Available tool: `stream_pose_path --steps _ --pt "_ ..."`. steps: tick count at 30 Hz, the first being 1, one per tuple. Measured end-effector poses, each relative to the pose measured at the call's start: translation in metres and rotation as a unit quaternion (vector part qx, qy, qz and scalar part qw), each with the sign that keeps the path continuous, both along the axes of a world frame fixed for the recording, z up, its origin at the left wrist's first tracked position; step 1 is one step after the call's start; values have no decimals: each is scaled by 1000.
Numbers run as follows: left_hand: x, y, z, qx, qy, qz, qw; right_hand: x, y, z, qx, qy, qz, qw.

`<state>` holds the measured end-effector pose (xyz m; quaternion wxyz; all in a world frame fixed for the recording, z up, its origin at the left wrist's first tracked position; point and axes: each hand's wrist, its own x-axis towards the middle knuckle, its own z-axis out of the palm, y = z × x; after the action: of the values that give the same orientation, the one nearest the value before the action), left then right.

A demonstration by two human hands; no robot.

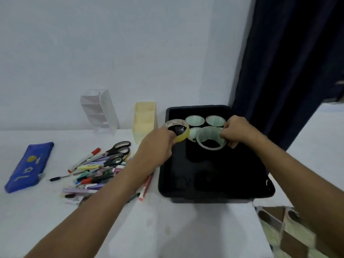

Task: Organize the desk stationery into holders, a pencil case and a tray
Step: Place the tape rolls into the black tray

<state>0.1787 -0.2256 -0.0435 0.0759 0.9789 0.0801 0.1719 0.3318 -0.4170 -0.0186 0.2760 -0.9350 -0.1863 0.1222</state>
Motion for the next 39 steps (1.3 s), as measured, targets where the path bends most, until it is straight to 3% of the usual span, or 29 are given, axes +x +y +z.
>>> stream_pose_path --steps 5,9,14,23,27,32,39 --pt "17 -41 -22 65 180 -16 981 -2 -37 -20 -86 -50 -18 995" --pt "26 -58 -36 81 257 -88 959 5 -40 -41 -110 -90 -4 990" --pt "34 -77 -44 68 293 -167 939 8 -33 -58 -164 -157 31 973" --pt "44 -82 -68 56 292 -209 932 27 -41 -74 -295 -304 141 895" --pt "52 -87 -73 39 271 -220 936 32 -45 -77 -224 -341 76 910" --pt "64 -98 -77 12 273 -235 933 41 -51 -85 -87 -232 -6 969" --pt "73 -107 -79 -36 238 -246 939 40 -55 -96 15 -184 -25 982"
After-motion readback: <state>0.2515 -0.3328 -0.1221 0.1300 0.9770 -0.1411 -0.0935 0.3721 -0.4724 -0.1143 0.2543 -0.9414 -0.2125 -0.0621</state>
